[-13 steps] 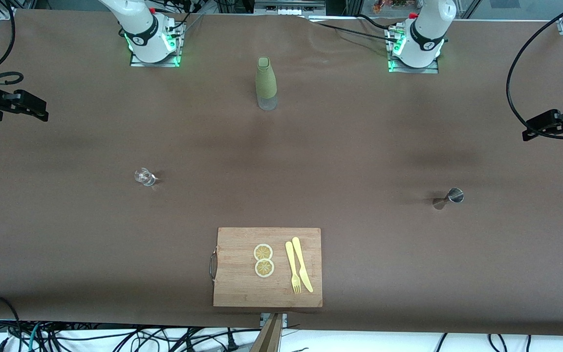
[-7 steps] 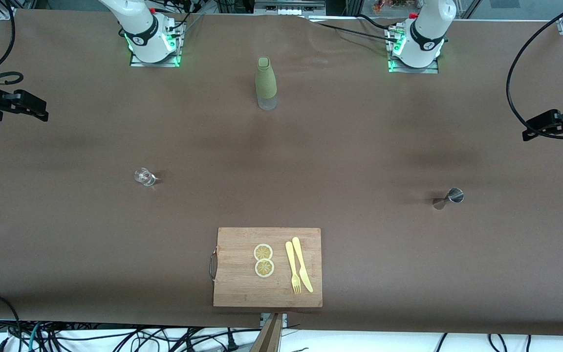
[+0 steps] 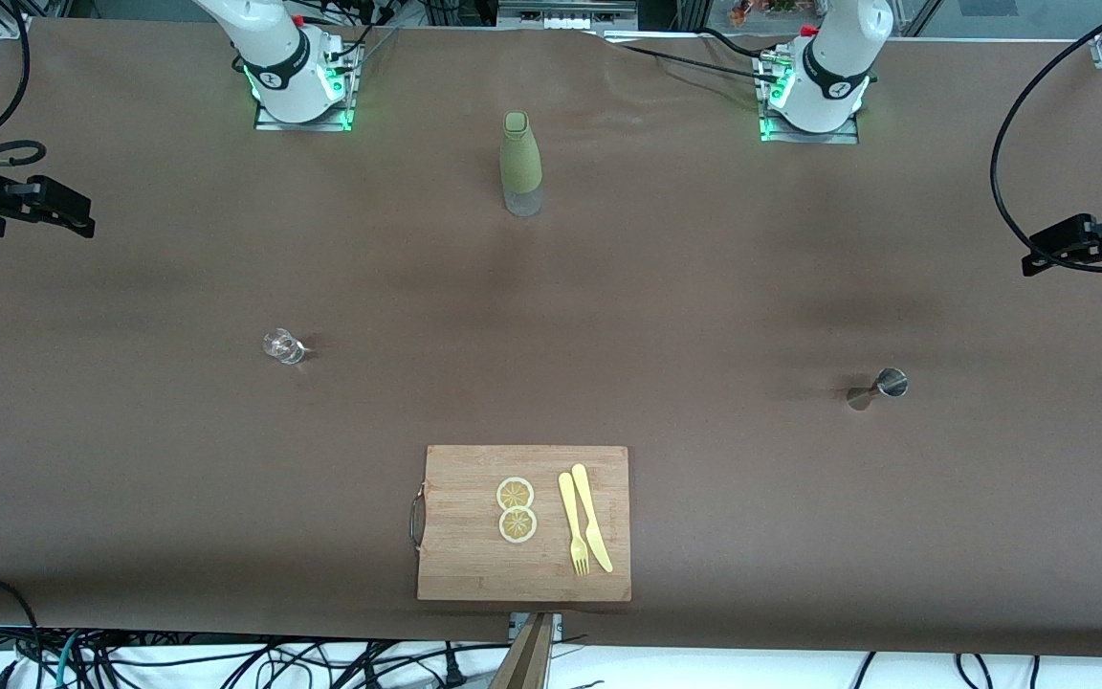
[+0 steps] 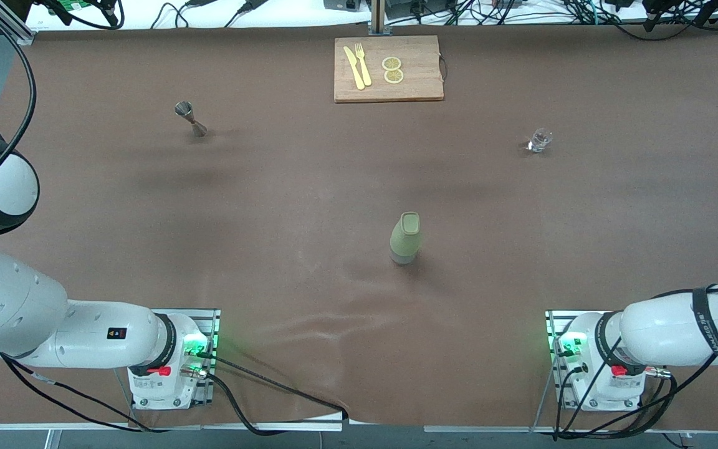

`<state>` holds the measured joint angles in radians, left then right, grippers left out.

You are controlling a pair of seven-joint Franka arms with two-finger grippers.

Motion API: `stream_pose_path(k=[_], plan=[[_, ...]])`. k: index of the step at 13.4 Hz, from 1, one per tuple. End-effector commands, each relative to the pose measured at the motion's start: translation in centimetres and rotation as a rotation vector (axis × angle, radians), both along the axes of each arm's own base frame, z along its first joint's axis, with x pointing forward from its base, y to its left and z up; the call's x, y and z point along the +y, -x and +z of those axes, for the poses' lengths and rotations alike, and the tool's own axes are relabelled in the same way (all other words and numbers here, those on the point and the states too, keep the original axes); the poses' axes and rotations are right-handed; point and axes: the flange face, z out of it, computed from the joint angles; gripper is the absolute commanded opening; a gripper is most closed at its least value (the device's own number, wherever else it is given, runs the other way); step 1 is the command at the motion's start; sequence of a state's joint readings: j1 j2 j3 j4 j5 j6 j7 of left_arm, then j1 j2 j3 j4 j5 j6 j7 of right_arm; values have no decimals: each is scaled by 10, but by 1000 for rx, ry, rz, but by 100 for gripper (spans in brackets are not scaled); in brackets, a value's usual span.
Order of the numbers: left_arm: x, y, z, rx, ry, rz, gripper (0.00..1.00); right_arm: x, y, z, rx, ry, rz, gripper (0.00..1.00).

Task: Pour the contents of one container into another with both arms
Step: 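Lower the right gripper to the glass cup while the left gripper reaches the jigger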

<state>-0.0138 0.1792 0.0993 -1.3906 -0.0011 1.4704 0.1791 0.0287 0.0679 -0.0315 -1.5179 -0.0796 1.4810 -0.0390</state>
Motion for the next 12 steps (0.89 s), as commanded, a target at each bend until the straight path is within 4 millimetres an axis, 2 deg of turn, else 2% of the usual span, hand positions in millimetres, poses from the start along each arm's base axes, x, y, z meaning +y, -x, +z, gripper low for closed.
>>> stream_pose_path(k=[1,3,5,7,9,12], plan=[[26,-11,-14,-21,-9,-159,100,-5,-7,-6,11,-15,0,99],[47,-16,-31,-9,44,-240,100,-5,-10,-9,9,-5,-4,99],[72,-23,-55,-9,128,-356,100,-3,-12,-14,19,-13,2,99],[112,-28,-87,-21,205,-430,100,-5,-13,-16,22,-16,0,99],[151,-31,-129,-60,324,-523,100,-7,-13,-22,44,-11,15,99],[199,-30,-200,-127,480,-667,100,-9,-22,-47,92,-28,186,99]])
